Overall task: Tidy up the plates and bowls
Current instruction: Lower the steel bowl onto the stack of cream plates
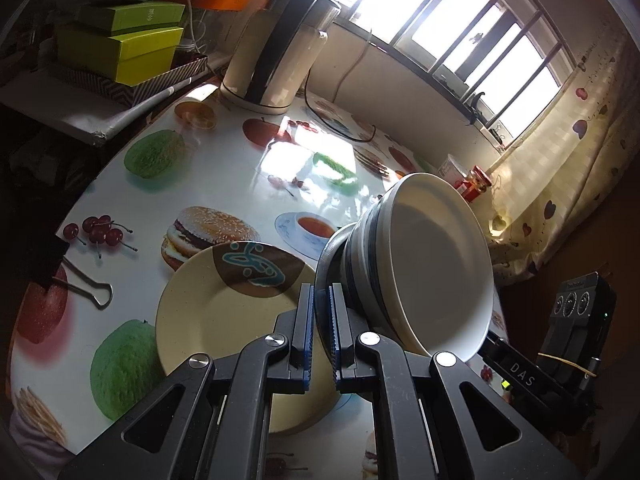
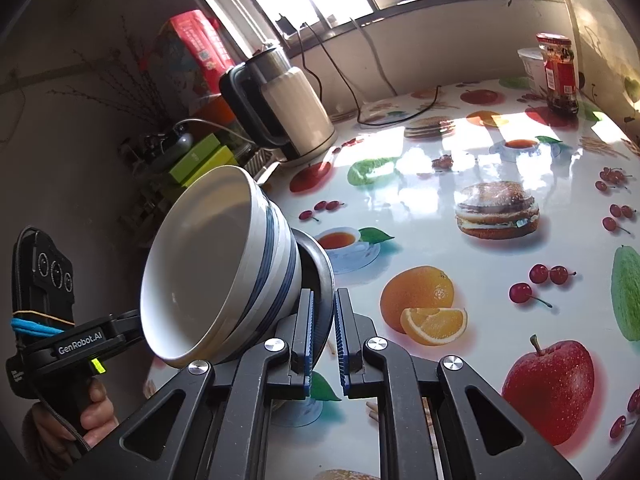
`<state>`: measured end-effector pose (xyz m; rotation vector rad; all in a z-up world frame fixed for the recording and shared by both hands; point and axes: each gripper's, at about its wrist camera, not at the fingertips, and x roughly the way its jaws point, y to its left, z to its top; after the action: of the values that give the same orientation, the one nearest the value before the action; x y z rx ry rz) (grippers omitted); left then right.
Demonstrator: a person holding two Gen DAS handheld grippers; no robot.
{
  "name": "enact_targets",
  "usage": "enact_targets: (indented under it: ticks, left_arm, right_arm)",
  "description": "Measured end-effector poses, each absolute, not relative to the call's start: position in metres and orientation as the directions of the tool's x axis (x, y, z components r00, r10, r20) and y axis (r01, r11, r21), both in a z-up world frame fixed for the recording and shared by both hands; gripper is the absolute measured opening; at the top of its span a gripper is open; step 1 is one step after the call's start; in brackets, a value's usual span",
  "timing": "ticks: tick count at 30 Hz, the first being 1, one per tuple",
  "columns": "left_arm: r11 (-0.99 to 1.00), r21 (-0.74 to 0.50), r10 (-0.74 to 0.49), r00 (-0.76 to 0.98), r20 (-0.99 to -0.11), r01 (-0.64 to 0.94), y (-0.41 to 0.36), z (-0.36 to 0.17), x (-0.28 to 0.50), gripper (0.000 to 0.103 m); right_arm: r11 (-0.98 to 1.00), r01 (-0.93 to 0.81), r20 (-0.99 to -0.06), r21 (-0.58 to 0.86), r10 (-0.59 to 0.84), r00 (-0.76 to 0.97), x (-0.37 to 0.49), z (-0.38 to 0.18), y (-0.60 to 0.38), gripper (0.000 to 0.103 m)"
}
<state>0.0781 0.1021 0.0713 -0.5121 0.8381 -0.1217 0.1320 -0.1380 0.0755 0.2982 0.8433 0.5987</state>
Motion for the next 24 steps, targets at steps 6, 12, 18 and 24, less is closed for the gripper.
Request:
enact_targets:
  ticks: [6, 12, 18, 24]
  left_arm:
    - [0.871, -0.475, -0.276, 0.676, -0.683, -0.123, 0.119, 0.069, 0.072, 0.007]
    - [0.87, -0.473, -0.266, 0.673, -0.69, -0.141, 0.131, 0.064, 0.069, 0.007]
    - [0.866, -0.471, -0.251, 0.671, -0.697, -0.166, 0.142, 0.058, 0.066, 0.007]
    - [0.866, -0.467, -0.242, 0.667, -0.705, -0.18, 0.148, 0.055, 0.063, 0.007]
  right_arm:
    - [0.785, -0.4, -0.612, 0.473, 0.619, 0.491, 0.134, 0.073, -0.119, 0.011]
    - [0.779, -0.413, -0.62, 0.472, 0.626, 0.473, 0.136, 0.071, -0.104, 0.011]
    - [0.774, -0.422, -0.631, 0.472, 0.631, 0.451, 0.138, 0.066, -0.092, 0.011]
    - [0.769, -0.43, -0.641, 0.472, 0.635, 0.432, 0.14, 0.061, -0.084, 0.011]
